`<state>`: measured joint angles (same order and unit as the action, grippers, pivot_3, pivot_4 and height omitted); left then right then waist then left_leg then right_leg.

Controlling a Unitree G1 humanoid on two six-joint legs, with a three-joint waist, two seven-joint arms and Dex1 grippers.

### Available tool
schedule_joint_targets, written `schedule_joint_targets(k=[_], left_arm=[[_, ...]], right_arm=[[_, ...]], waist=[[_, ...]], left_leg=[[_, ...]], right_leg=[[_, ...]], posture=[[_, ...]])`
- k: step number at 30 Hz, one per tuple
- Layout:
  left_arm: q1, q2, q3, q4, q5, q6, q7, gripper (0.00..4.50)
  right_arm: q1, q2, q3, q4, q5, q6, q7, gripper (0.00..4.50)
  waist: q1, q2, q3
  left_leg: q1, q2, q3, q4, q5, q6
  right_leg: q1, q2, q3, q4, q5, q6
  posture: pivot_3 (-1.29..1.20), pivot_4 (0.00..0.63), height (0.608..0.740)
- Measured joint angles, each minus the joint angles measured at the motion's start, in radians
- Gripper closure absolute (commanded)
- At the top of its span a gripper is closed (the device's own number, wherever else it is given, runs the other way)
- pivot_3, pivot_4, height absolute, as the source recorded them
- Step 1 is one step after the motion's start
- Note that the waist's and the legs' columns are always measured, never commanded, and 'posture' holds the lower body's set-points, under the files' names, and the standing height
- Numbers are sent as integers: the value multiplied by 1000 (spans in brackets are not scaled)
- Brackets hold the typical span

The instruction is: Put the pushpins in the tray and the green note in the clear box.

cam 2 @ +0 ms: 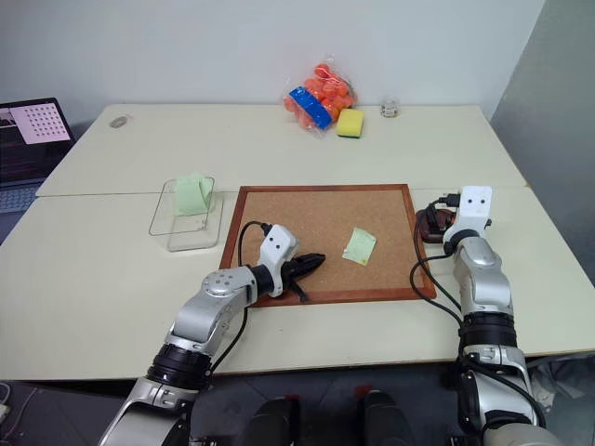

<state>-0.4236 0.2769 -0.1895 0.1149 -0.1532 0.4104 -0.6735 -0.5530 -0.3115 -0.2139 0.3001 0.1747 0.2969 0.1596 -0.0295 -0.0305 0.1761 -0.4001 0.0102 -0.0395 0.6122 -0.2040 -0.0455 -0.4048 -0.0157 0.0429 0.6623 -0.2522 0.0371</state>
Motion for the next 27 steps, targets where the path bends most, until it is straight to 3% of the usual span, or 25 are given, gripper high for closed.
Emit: schedule_joint_targets(k=[6,10,15,22,27], left_arm=[[0,-2,-1,1,0,-1,2,4500],[-1,-2,-1,2,0,0,3,4500],[-1,-4,-2,2,2,0,4,4500],[-3,-6,-2,3,7,-1,5,4500],[-3,-5,0,2,7,1,5,4500]], right_arm=[[214,-84,197,-304,120,-7,427,9],[280,-123,281,-370,122,-19,557,9],[280,-98,320,-385,120,-35,584,9],[245,-40,346,-241,90,-68,581,9],[242,-36,354,-188,70,-92,582,933]], waist=[[1,0,0],[0,0,0],[0,0,0],[3,0,0],[2,0,0]], left_leg=[[0,0,-1,0,0,0],[0,0,0,1,0,0],[0,0,-1,1,0,0],[0,0,-1,1,0,0],[0,0,-1,1,0,0]], right_leg=[[1,0,-1,-1,-1,2],[1,0,0,-1,-1,3],[1,0,-1,-1,-1,3],[1,0,-1,-1,-1,3],[1,0,-1,-1,-1,3]], posture=[[0,150,740],[0,150,740],[0,150,740],[0,150,740],[0,150,740]])
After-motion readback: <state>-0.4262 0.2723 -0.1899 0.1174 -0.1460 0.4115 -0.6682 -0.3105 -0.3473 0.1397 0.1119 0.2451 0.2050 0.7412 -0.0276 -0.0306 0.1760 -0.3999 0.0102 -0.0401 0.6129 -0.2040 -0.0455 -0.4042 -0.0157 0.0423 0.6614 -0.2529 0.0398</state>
